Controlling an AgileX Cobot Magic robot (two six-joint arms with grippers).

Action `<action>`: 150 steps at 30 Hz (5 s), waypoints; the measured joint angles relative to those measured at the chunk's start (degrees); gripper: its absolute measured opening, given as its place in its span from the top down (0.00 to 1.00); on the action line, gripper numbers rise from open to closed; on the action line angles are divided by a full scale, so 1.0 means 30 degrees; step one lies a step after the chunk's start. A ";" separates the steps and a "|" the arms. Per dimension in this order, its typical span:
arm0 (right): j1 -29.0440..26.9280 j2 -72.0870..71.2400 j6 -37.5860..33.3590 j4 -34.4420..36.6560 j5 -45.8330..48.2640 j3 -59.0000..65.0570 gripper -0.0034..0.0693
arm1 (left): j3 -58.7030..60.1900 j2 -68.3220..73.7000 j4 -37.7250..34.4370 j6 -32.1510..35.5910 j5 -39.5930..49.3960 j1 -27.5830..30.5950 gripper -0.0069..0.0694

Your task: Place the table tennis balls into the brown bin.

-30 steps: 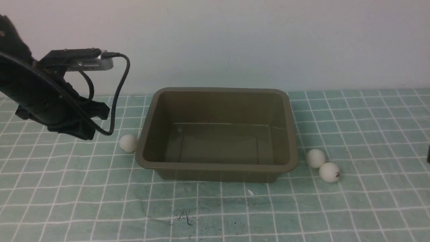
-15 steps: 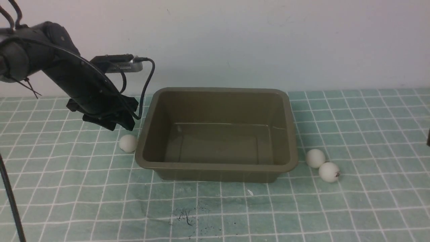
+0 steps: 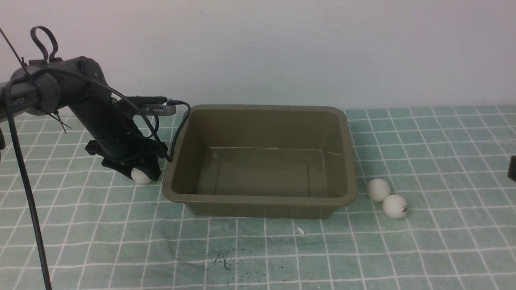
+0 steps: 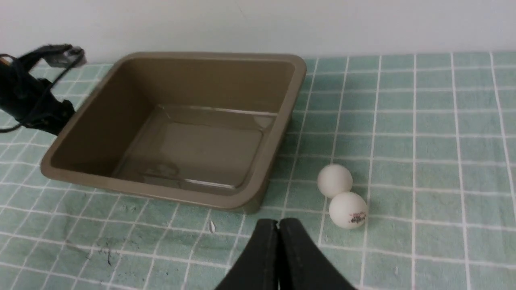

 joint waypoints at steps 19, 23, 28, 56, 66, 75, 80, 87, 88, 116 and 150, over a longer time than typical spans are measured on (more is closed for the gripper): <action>0.1721 1.6689 0.1332 -0.3615 0.0101 -0.5954 0.29 | -0.3786 -0.1598 -0.2875 0.1101 0.3385 -0.3981 0.34; 0.1721 1.8543 0.1436 -0.3972 -0.0383 -0.6726 0.19 | -0.3835 -0.1486 -0.2355 0.0148 0.3104 -0.4445 0.22; 0.1721 2.1238 0.1583 -0.4205 -0.1644 -0.7725 0.21 | -0.4615 -0.2826 -0.1528 -0.1133 0.3381 -0.4222 0.54; 0.4857 2.0202 -0.2573 0.2080 0.1115 -1.4073 0.25 | 1.2649 -2.0784 -0.1275 -0.1611 -0.1310 -0.2285 0.92; 0.1094 1.9494 -0.0497 -0.1926 0.3872 -1.4543 0.24 | 1.3440 -2.0898 -0.1319 -0.1611 -0.1660 -0.2285 0.92; 0.0893 2.2894 0.0298 -0.2399 0.2505 -1.3879 0.25 | 1.3440 -2.0912 -0.1297 -0.1595 -0.1660 -0.2285 0.92; 0.1080 2.4546 -0.0021 -0.1734 0.1987 -1.3879 0.25 | 1.3440 -2.0912 -0.1297 -0.1501 -0.1640 -0.2285 0.92; 0.1394 2.5651 -0.0752 -0.0714 0.1558 -1.3879 0.28 | 1.3440 -2.0912 -0.1260 -0.1220 -0.1640 -0.2285 0.92; 0.1413 2.5688 -0.0752 -0.0714 0.1558 -1.3879 0.28 | 1.3440 -2.0912 -0.1260 -0.1220 -0.1640 -0.2285 0.92; 0.4609 2.1253 -0.1993 0.0728 0.4801 -1.7150 0.20 | 1.3440 -2.0912 -0.0826 -0.1220 -0.1660 -0.2285 0.92; 0.4492 -1.4669 1.0097 -1.2759 -0.4278 0.6155 0.97 | 1.7717 -3.1584 -0.3549 0.0305 -0.5509 -0.2263 0.92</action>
